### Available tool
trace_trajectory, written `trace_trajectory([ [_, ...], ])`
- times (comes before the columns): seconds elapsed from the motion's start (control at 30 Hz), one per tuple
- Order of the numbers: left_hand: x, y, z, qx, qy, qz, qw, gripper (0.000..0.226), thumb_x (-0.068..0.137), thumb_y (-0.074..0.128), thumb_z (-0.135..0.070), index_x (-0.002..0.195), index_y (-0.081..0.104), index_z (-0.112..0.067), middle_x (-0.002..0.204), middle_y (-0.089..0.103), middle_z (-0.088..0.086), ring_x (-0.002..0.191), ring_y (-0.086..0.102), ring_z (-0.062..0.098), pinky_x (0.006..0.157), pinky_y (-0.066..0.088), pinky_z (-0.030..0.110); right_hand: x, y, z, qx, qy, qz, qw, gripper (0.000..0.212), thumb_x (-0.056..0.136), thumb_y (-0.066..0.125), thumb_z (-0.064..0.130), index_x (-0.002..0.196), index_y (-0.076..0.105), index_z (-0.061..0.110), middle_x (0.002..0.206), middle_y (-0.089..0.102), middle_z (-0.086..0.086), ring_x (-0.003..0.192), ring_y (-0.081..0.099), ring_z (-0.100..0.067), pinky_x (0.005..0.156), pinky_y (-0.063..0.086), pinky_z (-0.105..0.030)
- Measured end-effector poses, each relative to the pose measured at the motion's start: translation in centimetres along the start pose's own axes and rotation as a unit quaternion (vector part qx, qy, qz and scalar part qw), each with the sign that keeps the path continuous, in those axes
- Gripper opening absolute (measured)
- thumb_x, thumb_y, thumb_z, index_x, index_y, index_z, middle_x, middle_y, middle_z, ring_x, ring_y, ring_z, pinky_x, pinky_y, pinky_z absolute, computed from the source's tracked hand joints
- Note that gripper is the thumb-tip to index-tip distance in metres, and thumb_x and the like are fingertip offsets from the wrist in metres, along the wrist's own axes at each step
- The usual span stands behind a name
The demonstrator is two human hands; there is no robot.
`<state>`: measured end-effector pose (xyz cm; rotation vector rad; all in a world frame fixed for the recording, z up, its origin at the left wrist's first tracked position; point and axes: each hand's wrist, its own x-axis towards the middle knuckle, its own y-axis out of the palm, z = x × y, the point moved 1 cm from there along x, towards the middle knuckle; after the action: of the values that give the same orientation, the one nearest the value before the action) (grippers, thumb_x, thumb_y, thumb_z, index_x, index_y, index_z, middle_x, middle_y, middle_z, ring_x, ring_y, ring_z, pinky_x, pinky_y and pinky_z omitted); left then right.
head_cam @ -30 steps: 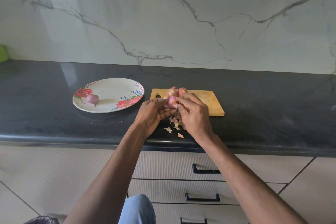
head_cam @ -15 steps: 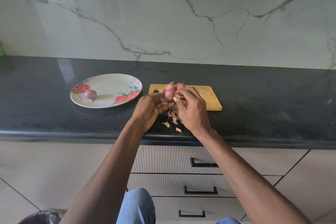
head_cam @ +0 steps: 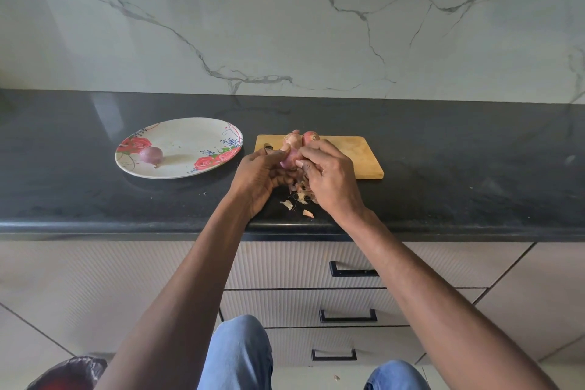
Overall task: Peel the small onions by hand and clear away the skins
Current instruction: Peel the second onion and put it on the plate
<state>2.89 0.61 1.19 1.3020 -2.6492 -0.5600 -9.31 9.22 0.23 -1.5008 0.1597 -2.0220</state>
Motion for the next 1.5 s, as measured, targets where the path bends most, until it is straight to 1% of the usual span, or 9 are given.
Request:
trace_trajectory([
  [0.23,0.28,-0.14,0.08,0.01,-0.001,0.006,1.0,0.013,0.096,0.064,-0.011,0.097,0.061,0.002,0.078,0.069,0.019,0.063,0.068,0.027,0.059,0.059,0.032,0.01,0.13,-0.26,-0.001,0.007,-0.006,1.0,0.019,0.084,0.074,-0.005,0.103,0.075,-0.001,0.1,0.069,-0.01,0.095,0.065,-0.018,0.092,0.048,-0.012],
  [0.33,0.32,-0.07,0.1,0.01,0.001,0.005,1.0,0.015,0.096,0.064,-0.011,0.097,0.061,0.004,0.076,0.069,0.019,0.06,0.068,0.026,0.056,0.059,0.031,-0.08,0.23,-0.35,-0.001,-0.008,-0.009,1.0,0.022,0.085,0.073,-0.005,0.107,0.074,-0.003,0.098,0.069,-0.009,0.095,0.065,-0.018,0.092,0.054,-0.023],
  [0.53,0.47,0.01,0.24,0.016,0.003,-0.011,1.0,0.016,0.096,0.064,-0.01,0.096,0.062,0.006,0.07,0.068,0.019,0.053,0.066,0.024,0.051,0.057,0.028,-0.32,0.6,-0.66,-0.033,-0.036,0.021,0.999,0.017,0.086,0.069,-0.01,0.1,0.073,-0.003,0.094,0.065,-0.008,0.085,0.064,-0.024,0.072,0.058,-0.041],
  [0.63,0.51,-0.17,0.27,-0.001,0.005,-0.014,1.0,0.018,0.097,0.064,-0.009,0.101,0.061,0.008,0.072,0.068,0.021,0.054,0.067,0.024,0.054,0.058,0.029,-0.37,0.62,-0.51,-0.035,-0.019,0.038,0.998,0.01,0.088,0.066,-0.006,0.096,0.07,0.0,0.096,0.063,-0.007,0.093,0.063,-0.026,0.077,0.057,-0.045],
  [0.83,0.48,-0.16,0.31,-0.017,0.012,-0.011,1.0,0.018,0.096,0.064,-0.008,0.105,0.058,0.007,0.071,0.069,0.018,0.054,0.068,0.024,0.054,0.058,0.028,-0.14,-0.03,0.14,-0.003,0.034,-0.005,0.999,0.029,0.085,0.07,-0.008,0.114,0.069,-0.001,0.11,0.066,-0.012,0.104,0.059,-0.014,0.095,0.049,-0.019],
  [1.1,0.54,-0.16,0.37,0.011,0.016,-0.012,1.0,0.012,0.094,0.066,-0.007,0.088,0.059,0.0,0.078,0.069,0.021,0.061,0.068,0.026,0.055,0.058,0.026,0.04,-0.07,-0.02,-0.023,0.002,0.0,1.0,0.018,0.084,0.072,-0.009,0.099,0.075,0.0,0.099,0.069,-0.008,0.099,0.066,-0.021,0.093,0.054,-0.026],
  [1.27,0.69,-0.25,0.55,0.019,0.018,-0.024,0.999,0.012,0.095,0.066,-0.008,0.091,0.059,0.001,0.078,0.068,0.021,0.059,0.067,0.026,0.059,0.06,0.029,-0.04,0.28,-0.14,-0.03,0.017,0.04,0.999,0.013,0.084,0.07,-0.01,0.091,0.069,0.0,0.097,0.064,-0.005,0.094,0.062,-0.02,0.085,0.054,-0.029],
  [1.43,0.59,-0.3,0.44,0.021,0.018,-0.025,0.999,0.012,0.095,0.065,-0.01,0.092,0.06,0.0,0.083,0.07,0.021,0.063,0.067,0.027,0.064,0.06,0.031,0.02,0.01,-0.25,-0.006,0.065,0.007,0.998,0.013,0.086,0.068,-0.01,0.094,0.065,0.0,0.1,0.06,-0.004,0.098,0.055,-0.011,0.087,0.039,-0.003],
  [1.5,0.56,-0.34,0.43,0.016,0.016,-0.022,0.999,0.011,0.095,0.066,-0.01,0.091,0.059,-0.002,0.085,0.07,0.021,0.066,0.067,0.027,0.062,0.06,0.029,0.07,-0.17,-0.19,0.002,0.069,-0.003,0.998,0.018,0.085,0.072,-0.005,0.103,0.071,-0.001,0.106,0.065,-0.008,0.101,0.058,-0.012,0.089,0.044,-0.007],
])
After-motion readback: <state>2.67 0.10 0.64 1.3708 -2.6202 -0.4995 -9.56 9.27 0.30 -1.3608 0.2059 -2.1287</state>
